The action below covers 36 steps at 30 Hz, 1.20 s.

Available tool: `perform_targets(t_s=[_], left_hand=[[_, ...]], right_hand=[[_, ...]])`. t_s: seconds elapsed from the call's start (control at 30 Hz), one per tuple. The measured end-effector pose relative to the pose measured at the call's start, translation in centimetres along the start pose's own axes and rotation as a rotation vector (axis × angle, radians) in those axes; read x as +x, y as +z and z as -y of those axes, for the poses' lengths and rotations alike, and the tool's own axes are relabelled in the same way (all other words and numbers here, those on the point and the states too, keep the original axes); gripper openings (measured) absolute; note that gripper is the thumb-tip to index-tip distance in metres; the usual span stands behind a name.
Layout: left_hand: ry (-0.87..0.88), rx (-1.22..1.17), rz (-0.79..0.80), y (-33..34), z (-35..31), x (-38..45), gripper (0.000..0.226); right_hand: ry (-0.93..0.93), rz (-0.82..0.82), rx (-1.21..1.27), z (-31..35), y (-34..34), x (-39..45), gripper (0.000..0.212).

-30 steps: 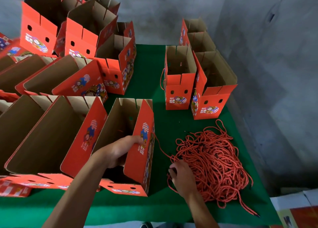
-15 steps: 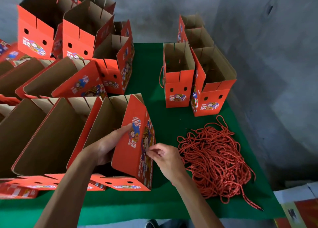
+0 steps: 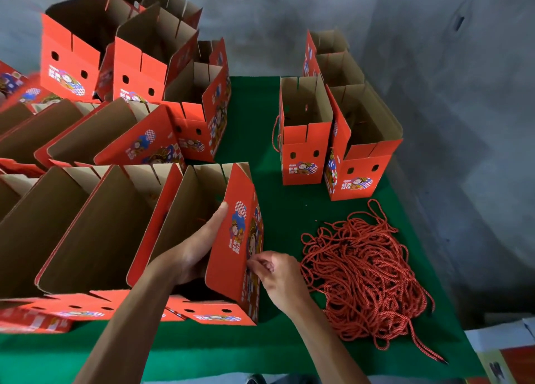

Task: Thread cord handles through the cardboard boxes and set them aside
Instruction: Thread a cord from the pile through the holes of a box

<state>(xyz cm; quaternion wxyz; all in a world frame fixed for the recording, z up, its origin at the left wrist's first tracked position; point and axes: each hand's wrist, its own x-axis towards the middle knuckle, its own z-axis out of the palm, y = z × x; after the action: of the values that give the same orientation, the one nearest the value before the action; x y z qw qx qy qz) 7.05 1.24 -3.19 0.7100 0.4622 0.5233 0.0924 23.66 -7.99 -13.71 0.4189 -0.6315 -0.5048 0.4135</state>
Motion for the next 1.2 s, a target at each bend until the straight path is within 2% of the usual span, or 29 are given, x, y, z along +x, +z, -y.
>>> perform_targets(t_s=[0.13,0.23,0.3,0.33,0.4,0.47,0.63,0.7,0.8,0.87,1.0,1.07,1.2], left_hand=[[0.007,0.036,-0.032,1.1,-0.5,0.1,0.070],[-0.065,0.061,-0.100,1.8,-0.4,0.8,0.089],[-0.075,0.149,-0.124,2.4,-0.2,1.1,0.064],[-0.069,0.250,-0.125,2.6,-0.1,1.4,0.049],[-0.036,0.475,-0.147,3.2,0.2,1.8,0.032],[-0.019,0.603,-0.195,3.7,0.5,2.4,0.022],[-0.087,0.689,-0.191,4.2,0.7,2.7,0.013],[-0.071,0.766,-0.215,4.6,0.5,2.5,0.008],[0.004,1.123,-0.423,5.6,0.2,2.1,0.028],[0.025,1.213,-0.521,5.6,0.0,2.0,0.032],[0.110,1.143,-0.460,4.3,0.1,1.6,0.036],[0.184,1.036,-0.398,4.0,0.0,1.3,0.039],[0.274,0.956,-0.307,4.4,-0.1,1.4,0.039]], right_hand=[[-0.004,0.000,-0.016,-0.5,-0.1,-0.1,0.020],[0.055,-0.026,0.058,-1.1,-0.3,0.4,0.018],[0.105,-0.048,0.114,-1.1,-0.1,0.6,0.016],[0.124,-0.061,0.139,-1.0,0.0,0.5,0.016],[0.111,-0.086,0.110,-0.9,0.2,0.1,0.016],[0.076,-0.089,0.056,-0.7,0.1,-0.3,0.016],[0.126,0.031,-0.019,0.3,-0.1,-0.6,0.015],[0.139,0.121,-0.015,0.8,0.2,-0.8,0.024],[0.038,0.216,0.070,1.6,0.7,-1.5,0.035],[0.052,0.271,0.088,1.8,0.6,-1.7,0.052],[0.101,0.413,0.040,1.0,0.2,-2.0,0.097],[0.089,0.418,0.054,1.0,0.3,-2.0,0.114],[-0.048,0.218,0.100,0.6,1.3,-1.7,0.102]])
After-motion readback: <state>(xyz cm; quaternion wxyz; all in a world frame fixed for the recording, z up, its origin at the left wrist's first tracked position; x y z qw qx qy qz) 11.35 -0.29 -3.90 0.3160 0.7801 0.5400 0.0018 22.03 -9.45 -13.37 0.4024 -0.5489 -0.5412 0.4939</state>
